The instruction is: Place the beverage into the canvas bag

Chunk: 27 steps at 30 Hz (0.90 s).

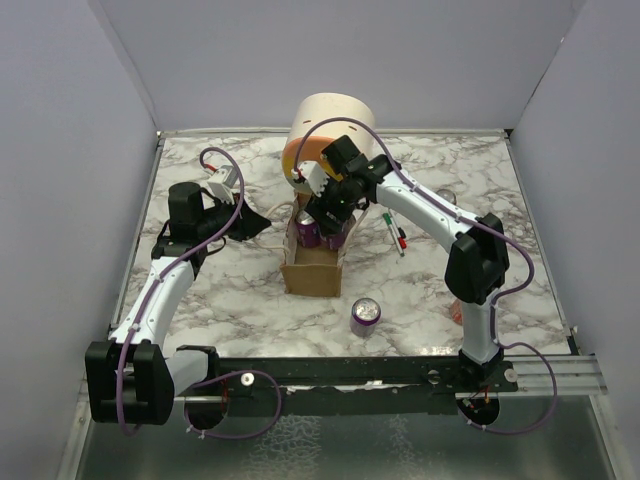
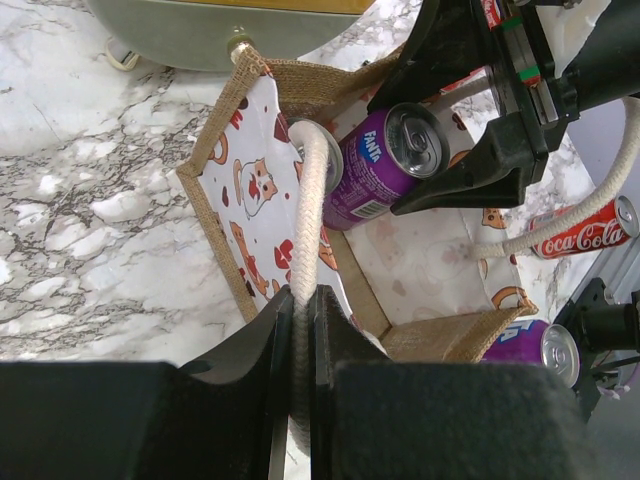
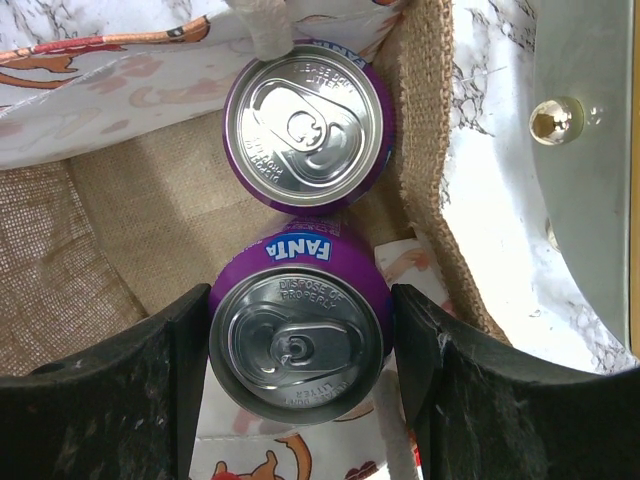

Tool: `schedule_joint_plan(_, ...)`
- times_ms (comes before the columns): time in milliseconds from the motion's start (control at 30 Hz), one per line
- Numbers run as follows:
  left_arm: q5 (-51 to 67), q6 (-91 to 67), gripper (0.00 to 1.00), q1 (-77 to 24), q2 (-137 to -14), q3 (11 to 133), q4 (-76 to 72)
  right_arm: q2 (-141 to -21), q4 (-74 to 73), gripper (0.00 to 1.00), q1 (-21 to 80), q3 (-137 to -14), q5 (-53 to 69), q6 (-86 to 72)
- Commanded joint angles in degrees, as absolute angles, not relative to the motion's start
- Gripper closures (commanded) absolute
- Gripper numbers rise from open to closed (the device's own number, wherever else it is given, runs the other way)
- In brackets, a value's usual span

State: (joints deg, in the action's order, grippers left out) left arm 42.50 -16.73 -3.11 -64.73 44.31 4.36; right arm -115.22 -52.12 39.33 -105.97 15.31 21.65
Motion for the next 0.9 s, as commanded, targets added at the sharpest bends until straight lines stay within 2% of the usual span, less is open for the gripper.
schedule_joint_plan(0,44.29,-16.03,1.0,-3.58,-64.93,43.95,3.19,-115.97,-47.11,0.93,38.94,-106.72,19.18,21.39)
schedule_joint_plan(433,44.29,-16.24,1.0,-3.67,-64.52,43.99,3.11,-114.39,-50.72,0.92,39.3,-106.49,28.27,22.25)
schedule_joint_plan(867,44.07,-16.14,1.0,-3.69,-64.07,43.77,3.28,-112.69,-42.64,0.93,42.63,-102.11,26.23,20.4)
